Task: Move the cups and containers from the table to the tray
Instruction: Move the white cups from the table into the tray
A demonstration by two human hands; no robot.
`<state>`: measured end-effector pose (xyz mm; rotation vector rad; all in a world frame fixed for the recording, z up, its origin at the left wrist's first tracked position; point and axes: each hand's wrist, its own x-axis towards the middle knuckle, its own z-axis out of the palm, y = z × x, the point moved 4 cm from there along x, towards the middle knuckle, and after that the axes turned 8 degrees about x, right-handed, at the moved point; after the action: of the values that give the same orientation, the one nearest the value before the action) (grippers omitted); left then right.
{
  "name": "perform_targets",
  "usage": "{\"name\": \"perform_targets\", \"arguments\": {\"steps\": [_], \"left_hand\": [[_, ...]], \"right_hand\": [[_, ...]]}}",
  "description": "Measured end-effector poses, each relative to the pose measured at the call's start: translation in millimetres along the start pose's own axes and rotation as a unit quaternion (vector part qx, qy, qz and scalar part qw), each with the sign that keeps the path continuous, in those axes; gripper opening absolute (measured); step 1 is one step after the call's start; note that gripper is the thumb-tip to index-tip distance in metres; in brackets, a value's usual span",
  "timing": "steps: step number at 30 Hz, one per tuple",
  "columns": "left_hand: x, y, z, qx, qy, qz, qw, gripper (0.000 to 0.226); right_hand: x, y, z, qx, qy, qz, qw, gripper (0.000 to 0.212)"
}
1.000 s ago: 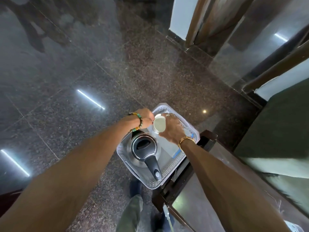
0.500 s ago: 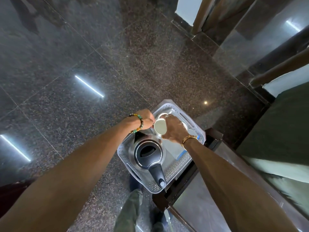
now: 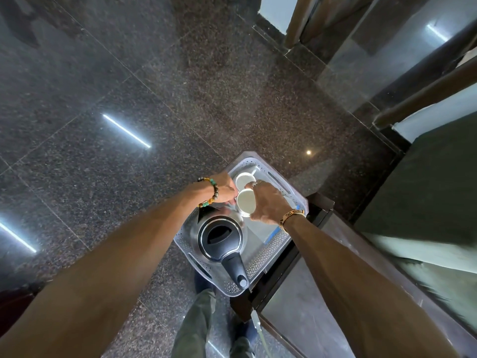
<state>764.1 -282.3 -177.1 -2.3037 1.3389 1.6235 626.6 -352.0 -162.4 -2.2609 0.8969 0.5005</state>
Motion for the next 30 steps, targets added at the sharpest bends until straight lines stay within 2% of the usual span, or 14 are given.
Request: {"name": "perform_targets", "arguments": {"steps": [10,20,25,30], "left_hand": [[4.9,-6.5,3.6,-0.005,0.027,-0.009,1.000,0.015],[6.1,-5.9,4.8,-0.002,0.022,-0.006,1.000,0.020],[12.9,-16.0,7.0,0.020,0.046,-0.010,0.999,0.022],[20.8,-28.1,3.3,0.016,0.070,-0.018,0.997,0.018]], "right_hand": [[6.0,2.8,9.9,-0.006,0.004,-0.005,1.000,0.072],[12.3,2.4,15.2,-0.018,-0.006,-0.006,1.000,0.071],[18.9,-1.5,27.2,-0.033,0.023,-0.025,0.999,0.073],[29.7,-1.0,33.9,-0.107,0.059,-0.035,0.992,0.079]]}}
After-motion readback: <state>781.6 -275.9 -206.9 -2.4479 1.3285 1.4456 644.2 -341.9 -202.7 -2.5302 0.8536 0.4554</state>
